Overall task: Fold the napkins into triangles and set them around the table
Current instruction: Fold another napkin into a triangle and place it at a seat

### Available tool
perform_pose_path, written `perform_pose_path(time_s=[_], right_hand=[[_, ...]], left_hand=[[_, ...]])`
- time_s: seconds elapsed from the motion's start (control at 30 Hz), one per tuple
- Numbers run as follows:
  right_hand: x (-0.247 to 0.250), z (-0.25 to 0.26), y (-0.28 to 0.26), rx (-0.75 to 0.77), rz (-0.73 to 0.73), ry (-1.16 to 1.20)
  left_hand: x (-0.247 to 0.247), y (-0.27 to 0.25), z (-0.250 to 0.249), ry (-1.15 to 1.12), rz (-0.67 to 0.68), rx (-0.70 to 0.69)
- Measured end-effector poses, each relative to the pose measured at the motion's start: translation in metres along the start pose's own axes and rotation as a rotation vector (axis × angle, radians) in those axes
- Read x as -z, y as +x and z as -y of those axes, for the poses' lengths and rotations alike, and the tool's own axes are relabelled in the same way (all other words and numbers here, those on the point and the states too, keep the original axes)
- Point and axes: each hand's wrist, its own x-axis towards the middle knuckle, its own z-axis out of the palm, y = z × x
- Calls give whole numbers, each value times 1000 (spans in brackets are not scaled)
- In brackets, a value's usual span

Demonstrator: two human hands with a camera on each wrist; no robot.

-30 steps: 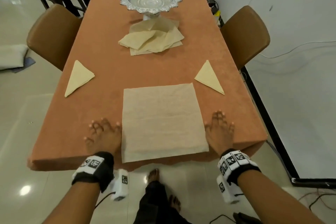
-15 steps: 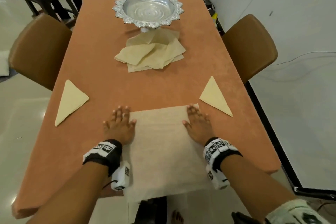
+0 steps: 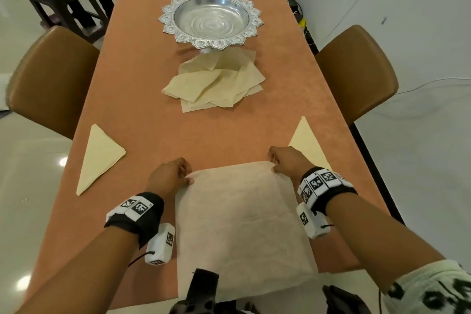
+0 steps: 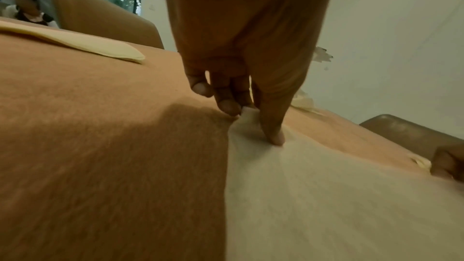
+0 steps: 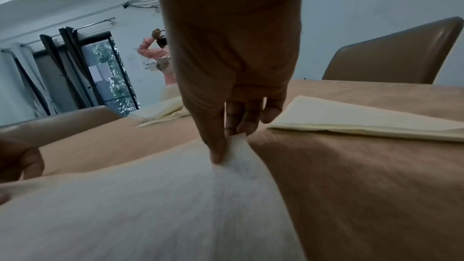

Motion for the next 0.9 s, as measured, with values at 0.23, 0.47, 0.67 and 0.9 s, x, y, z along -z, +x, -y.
perform_pose_path(time_s=[0.23, 0.47, 0.67, 0.9], right_hand=[[27, 6, 13, 37, 157, 50], [38, 10, 28, 68, 60, 87], [47, 20, 57, 73, -42, 24], [42, 19, 66, 135, -229, -8]], left_hand=[[19, 11, 4, -12, 137, -81], [42, 26, 9, -66, 113, -79], [65, 60, 6, 91, -10, -112], [68, 71, 13, 220, -96, -194]])
